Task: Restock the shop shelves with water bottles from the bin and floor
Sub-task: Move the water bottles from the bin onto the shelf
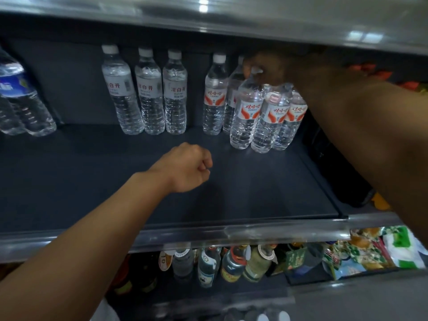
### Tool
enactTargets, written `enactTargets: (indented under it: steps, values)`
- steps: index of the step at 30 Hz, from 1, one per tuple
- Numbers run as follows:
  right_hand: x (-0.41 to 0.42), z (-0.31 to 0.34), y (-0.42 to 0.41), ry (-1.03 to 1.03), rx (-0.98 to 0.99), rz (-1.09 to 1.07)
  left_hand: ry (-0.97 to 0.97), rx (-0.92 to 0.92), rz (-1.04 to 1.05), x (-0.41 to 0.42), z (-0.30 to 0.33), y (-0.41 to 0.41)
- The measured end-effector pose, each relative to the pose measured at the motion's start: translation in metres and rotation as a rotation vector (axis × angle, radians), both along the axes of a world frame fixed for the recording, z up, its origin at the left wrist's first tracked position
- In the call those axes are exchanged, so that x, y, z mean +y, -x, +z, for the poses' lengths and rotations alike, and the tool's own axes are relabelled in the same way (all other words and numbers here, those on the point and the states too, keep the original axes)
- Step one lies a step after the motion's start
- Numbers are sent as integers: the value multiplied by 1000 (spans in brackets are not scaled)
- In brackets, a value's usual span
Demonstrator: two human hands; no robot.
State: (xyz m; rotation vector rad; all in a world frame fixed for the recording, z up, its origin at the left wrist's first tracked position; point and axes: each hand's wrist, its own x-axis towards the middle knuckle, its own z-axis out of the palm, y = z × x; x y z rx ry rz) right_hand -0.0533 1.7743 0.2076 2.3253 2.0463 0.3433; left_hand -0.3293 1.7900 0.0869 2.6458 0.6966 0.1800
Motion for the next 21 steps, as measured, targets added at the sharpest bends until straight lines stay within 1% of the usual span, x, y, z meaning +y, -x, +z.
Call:
enactTargets:
  steps: [9,16,21]
  values:
    - [-7,-10,1,-146,-75,12,21,-22,-8,-2,0,-5]
    - [-17,-15,0,-122,-101,-26,7,-22,-6,-10,12,-5]
    - [-31,-20,14,-91,-129,6,-2,-31,5,-15,28,0]
